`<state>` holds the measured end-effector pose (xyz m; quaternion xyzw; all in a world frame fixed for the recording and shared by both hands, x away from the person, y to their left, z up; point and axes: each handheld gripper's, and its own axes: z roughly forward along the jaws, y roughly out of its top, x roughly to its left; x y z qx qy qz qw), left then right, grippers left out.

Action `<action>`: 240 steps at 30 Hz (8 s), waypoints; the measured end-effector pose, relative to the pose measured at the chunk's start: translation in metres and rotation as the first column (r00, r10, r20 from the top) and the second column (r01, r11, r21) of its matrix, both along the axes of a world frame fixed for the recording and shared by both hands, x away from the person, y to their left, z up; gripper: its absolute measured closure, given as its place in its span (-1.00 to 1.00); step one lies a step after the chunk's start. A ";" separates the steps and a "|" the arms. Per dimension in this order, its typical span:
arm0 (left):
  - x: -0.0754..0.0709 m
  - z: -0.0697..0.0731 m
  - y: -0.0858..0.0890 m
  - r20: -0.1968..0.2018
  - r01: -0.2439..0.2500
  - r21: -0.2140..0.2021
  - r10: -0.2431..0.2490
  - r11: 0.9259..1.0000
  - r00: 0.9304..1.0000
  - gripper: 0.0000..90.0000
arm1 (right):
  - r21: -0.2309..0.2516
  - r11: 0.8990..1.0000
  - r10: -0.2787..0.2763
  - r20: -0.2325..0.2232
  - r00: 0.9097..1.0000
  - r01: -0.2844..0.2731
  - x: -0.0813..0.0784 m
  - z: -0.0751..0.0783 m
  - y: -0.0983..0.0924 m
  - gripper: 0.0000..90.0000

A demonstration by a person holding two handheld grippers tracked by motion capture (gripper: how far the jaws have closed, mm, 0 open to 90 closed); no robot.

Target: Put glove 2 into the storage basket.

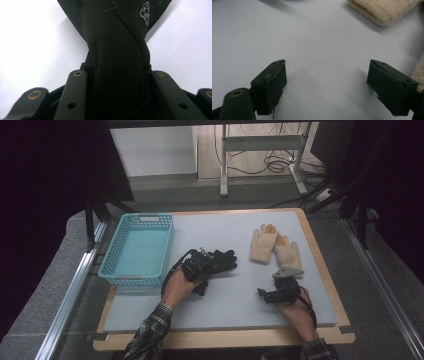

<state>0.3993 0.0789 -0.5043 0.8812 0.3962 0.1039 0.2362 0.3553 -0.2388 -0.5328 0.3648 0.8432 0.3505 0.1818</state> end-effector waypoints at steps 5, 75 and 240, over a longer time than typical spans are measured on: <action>0.004 0.011 0.006 0.004 -0.010 -0.023 0.010 1.000 1.000 0.44 | 0.000 1.000 0.000 0.000 1.000 0.000 0.000 0.000 0.000 -0.65; 0.073 0.015 0.237 -0.069 -0.587 0.118 0.597 0.801 0.799 0.36 | 0.001 1.000 0.000 0.001 1.000 0.000 0.000 0.000 0.000 -0.65; -0.087 -0.046 0.065 0.157 -0.018 -0.190 0.049 0.982 0.986 -0.98 | -0.009 0.996 -0.086 0.066 0.994 0.087 0.152 0.042 0.008 -0.27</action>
